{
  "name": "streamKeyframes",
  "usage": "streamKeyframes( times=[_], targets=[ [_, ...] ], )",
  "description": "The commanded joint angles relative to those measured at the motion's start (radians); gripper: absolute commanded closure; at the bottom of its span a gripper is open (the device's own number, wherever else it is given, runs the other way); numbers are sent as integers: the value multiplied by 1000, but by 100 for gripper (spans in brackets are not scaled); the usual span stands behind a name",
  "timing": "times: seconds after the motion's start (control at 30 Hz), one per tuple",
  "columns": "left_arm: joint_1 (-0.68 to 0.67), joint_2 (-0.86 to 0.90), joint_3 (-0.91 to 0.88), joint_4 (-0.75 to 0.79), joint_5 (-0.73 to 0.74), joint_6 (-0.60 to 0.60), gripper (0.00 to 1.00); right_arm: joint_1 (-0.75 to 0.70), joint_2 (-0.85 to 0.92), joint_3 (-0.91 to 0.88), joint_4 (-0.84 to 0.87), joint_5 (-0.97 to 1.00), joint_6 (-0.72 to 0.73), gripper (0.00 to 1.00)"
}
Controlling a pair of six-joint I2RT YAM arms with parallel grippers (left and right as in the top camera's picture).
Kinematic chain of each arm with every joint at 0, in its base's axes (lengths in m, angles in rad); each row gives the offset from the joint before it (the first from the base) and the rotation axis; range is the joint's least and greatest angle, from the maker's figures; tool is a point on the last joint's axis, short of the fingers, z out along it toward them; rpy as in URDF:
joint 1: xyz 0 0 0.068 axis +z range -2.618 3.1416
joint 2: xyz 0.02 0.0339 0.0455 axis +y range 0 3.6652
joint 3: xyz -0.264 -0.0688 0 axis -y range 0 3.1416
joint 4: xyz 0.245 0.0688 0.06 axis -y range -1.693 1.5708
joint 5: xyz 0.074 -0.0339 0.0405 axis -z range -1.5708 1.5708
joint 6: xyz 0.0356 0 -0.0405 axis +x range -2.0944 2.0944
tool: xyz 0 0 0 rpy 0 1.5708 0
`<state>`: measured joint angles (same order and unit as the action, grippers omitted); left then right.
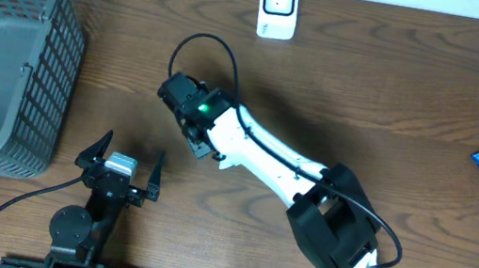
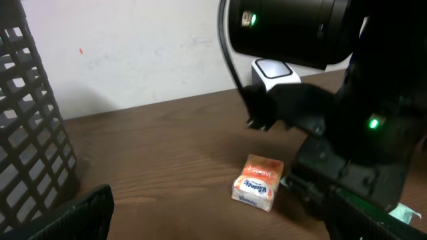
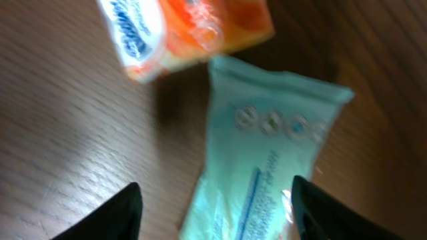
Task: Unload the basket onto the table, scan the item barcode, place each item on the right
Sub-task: 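Move the right gripper onto the light green tissue pack and grasp it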
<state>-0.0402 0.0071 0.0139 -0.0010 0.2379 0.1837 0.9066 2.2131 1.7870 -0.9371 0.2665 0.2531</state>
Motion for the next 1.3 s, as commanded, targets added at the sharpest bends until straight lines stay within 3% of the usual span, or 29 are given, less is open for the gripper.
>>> streamKeyframes(
  times=[0.0, 0.4, 0.43, 0.53, 0.8, 0.9, 1.1, 1.27],
  targets=[
    [0, -3, -10, -44, 23, -5, 2, 6, -14, -66, 52, 24, 9, 36],
    [0, -3, -10, -44, 23, -5, 2, 11, -14, -186, 108, 203, 77, 47],
    [0, -3, -10, -44, 23, -5, 2, 11, -14, -190, 110, 203, 84, 50],
    [0, -3, -10, -44, 23, -5, 2, 11, -14, -200, 115, 203, 91, 82],
    [0, -3, -10, -44, 23, -5, 2, 10, -20, -130, 25, 173, 114, 99],
    [0, -3, -10, -44, 23, -5, 2, -14, -44, -39, -93, -4, 85, 99],
    [0, -3, -10, -44, 23, -5, 2, -173, -125, 81, -233, -762, -248, 99],
    [0, -3, -10, -44, 23, -5, 2, -346, -114, 64, -328, -1128, -442, 99]
  ],
)
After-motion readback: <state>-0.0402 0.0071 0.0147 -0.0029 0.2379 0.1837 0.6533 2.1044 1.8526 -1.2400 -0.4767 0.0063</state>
